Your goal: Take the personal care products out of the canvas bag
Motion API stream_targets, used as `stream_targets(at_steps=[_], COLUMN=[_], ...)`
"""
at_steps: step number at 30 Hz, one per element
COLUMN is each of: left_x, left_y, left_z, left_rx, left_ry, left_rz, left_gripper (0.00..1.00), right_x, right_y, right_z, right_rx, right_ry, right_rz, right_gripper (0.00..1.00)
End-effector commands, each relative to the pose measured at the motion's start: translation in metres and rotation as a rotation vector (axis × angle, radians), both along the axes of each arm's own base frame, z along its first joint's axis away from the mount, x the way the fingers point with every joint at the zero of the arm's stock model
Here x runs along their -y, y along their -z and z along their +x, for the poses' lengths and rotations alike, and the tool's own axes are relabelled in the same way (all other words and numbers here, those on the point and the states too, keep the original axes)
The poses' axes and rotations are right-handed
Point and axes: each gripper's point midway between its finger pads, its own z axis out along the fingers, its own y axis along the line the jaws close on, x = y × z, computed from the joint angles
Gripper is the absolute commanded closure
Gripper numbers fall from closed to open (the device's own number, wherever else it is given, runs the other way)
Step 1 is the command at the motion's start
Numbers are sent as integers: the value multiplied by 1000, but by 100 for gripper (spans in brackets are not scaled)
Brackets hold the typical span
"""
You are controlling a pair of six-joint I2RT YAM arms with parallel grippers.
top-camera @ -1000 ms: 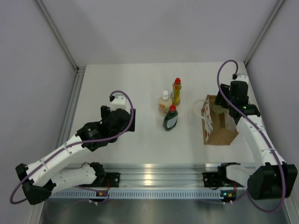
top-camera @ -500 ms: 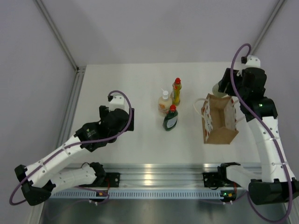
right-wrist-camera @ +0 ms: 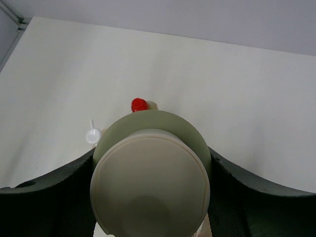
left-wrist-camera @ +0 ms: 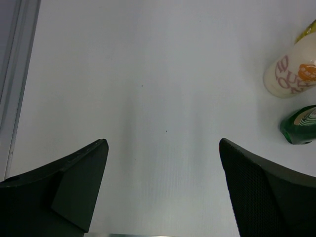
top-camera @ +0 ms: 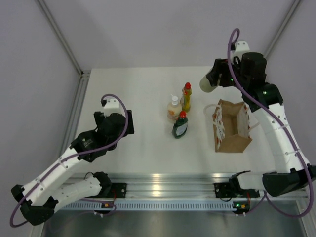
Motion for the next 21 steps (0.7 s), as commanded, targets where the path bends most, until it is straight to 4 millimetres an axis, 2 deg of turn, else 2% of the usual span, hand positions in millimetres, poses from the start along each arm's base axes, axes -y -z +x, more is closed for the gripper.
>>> stream_targets(at_steps=[1, 2, 4, 5, 7, 8, 10, 11, 13, 14, 16, 17, 21], left_x=[-17, -18, -24, -25, -29, -30, -34, -34, -37, -38, -42, -43, -52], left_y=[-13, -13, -13, -12, -12, -11, -11, -11, -11, -11, -12, -14, -20], left_z=[5, 5, 8, 8, 10, 10, 11, 12, 12, 12, 13, 12, 9], left_rx=[45, 42, 41, 37, 34, 33, 32, 31, 31, 32, 38, 44, 76], left_ry=[-82, -86, -113, -114, -132, -135, -151, -154, -168, -171, -185, -190, -226], left_rz=[-48, -57, -68, -68, -66, -65, -65, -64, -66, -67, -72, -76, -89], left_gripper=[2, 2, 2, 2, 2, 2, 2, 2, 2, 2, 2, 2, 2], right_x=[-41, -58, -75, -96, -117, -138, -159, -182, -200, -220, -238, -255, -289], right_y=[-73, -68, -75, -69, -75, -67, -67, -56, -51, -41, -31, -20, 9], right_z=[1, 4, 5, 6, 6, 4, 3, 1, 1, -3, -5, -7, -14], right_rx=[220, 207, 221, 210, 229, 214, 215, 199, 201, 193, 191, 184, 183], right_ry=[-106, -134, -163, -203, -240, -281, -318, -358, -374, -402, -430, -451, -513], right_rz=[44, 40, 44, 43, 62, 61, 64, 56, 41, 27, 4, -9, -45], right_gripper=[100, 100, 100, 100, 100, 100, 100, 100, 100, 100, 100, 100, 100])
